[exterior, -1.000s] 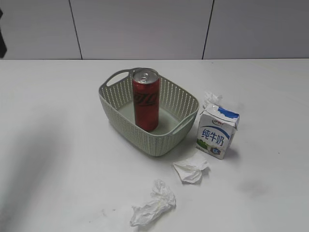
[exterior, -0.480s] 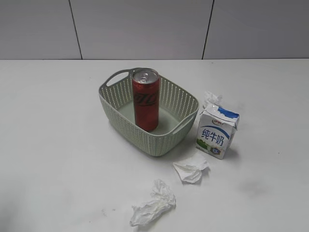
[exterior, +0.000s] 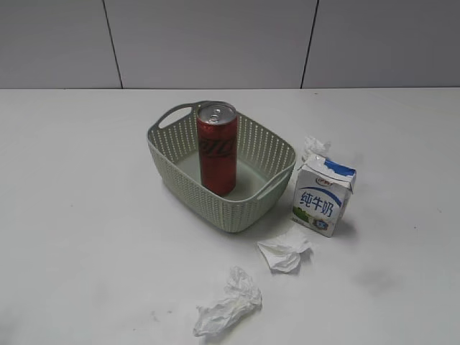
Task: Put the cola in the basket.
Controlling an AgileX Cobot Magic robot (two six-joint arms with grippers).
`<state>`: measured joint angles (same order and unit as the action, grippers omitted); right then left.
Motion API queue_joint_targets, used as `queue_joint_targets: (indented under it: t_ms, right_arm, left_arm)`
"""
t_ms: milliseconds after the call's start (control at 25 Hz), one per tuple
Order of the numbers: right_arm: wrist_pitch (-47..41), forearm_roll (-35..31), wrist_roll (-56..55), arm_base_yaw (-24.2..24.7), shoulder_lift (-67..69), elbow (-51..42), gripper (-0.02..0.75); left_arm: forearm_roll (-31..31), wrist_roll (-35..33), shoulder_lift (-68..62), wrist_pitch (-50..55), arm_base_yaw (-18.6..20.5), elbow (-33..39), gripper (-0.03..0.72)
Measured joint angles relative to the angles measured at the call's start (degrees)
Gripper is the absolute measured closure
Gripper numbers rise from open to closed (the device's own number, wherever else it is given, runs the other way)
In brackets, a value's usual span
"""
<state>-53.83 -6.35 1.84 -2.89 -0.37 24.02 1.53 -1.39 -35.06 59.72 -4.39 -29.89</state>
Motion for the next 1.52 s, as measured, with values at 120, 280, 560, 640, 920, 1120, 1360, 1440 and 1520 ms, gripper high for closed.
queue_joint_targets:
  t_ms: [120,280,560,640,920,1120,1360,1440,1520]
  right_arm:
    - [0.00,0.00,0.00,0.00,0.00,0.00,0.166]
    - [0.00,0.00,0.00,0.00,0.00,0.00,0.166]
    - [0.00,0.00,0.00,0.00,0.00,0.00,0.166]
    - [0.00,0.00,0.00,0.00,0.00,0.00,0.166]
    - [0.00,0.00,0.00,0.00,0.00,0.00,0.166]
    - [0.00,0.00,0.00,0.00,0.00,0.00,0.166]
    - [0.00,0.00,0.00,0.00,0.00,0.00,0.166]
    - [0.00,0.00,0.00,0.00,0.00,0.00,0.166]
    - [0.00,0.00,0.00,0.00,0.00,0.00,0.166]
  left_arm:
    - [0.00,0.06,4.49,0.00,0.00,0.05,0.110]
    - [0.00,0.06,11.03,0.00,0.00,0.05,0.110]
    - [-0.22,0.06,22.77,0.05,0.00,0.28,0.110]
    - [-0.43,0.17,26.23,0.14,0.00,0.45,0.110]
    - [-1.04,0.21,34.99,0.35,0.00,0.58,0.111]
    - [-1.53,0.21,35.36,0.45,0.00,0.58,0.111]
    - [-1.53,0.21,35.36,0.45,0.00,0.58,0.111]
    - [-1.53,0.21,35.36,0.45,0.00,0.58,0.111]
    - [-1.53,0.21,35.36,0.45,0.00,0.58,0.111]
